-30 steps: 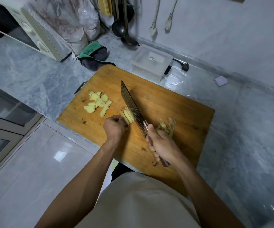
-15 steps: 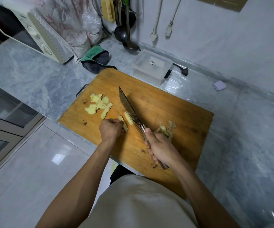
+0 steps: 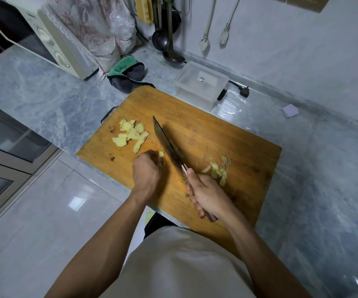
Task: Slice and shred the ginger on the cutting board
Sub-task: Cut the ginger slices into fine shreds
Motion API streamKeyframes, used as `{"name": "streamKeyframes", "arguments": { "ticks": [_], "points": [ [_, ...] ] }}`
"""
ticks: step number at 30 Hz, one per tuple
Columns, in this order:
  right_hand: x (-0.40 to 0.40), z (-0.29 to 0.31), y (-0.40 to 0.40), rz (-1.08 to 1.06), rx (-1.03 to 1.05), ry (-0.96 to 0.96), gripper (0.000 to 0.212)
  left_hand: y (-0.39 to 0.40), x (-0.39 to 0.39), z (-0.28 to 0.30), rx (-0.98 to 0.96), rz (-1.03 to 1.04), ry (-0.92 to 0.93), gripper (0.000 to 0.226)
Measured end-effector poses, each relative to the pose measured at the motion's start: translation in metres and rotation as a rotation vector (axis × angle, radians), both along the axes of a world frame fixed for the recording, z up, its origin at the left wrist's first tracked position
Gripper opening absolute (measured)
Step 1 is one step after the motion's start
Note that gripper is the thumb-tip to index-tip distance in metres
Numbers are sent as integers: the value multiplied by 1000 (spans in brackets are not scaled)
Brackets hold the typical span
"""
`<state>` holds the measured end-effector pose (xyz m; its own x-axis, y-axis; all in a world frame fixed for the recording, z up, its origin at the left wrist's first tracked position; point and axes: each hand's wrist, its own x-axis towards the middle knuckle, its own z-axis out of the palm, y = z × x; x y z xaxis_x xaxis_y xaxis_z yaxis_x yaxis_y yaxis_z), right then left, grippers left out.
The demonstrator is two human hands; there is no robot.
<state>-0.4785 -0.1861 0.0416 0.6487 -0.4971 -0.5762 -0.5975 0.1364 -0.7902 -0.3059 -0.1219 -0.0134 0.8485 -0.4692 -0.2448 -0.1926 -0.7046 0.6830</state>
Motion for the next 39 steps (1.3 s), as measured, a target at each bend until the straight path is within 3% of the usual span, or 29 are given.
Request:
{"name": "streamKeyframes", "arguments": {
  "ticks": [5, 13, 16, 20, 24, 39],
  "points": [
    [0, 1, 0, -2, -7, 5, 53, -7, -6, 5, 114, -98, -107, 17],
    [1, 3, 4, 5, 9, -12, 52, 1, 4, 3, -124, 158, 212, 6],
    [2, 5, 8, 8, 6, -24, 52, -4, 5, 2, -197, 291, 375, 24],
    [3, 8, 11, 15, -8, -12, 52, -10, 2, -1, -256, 397, 471, 22],
    [2, 12, 9, -4, 28, -9, 51, -12, 4, -5, -293, 477, 568, 6],
    [2, 15, 10, 0, 68, -7, 51, -12, 7, -11, -311, 508, 614, 14]
  ]
}}
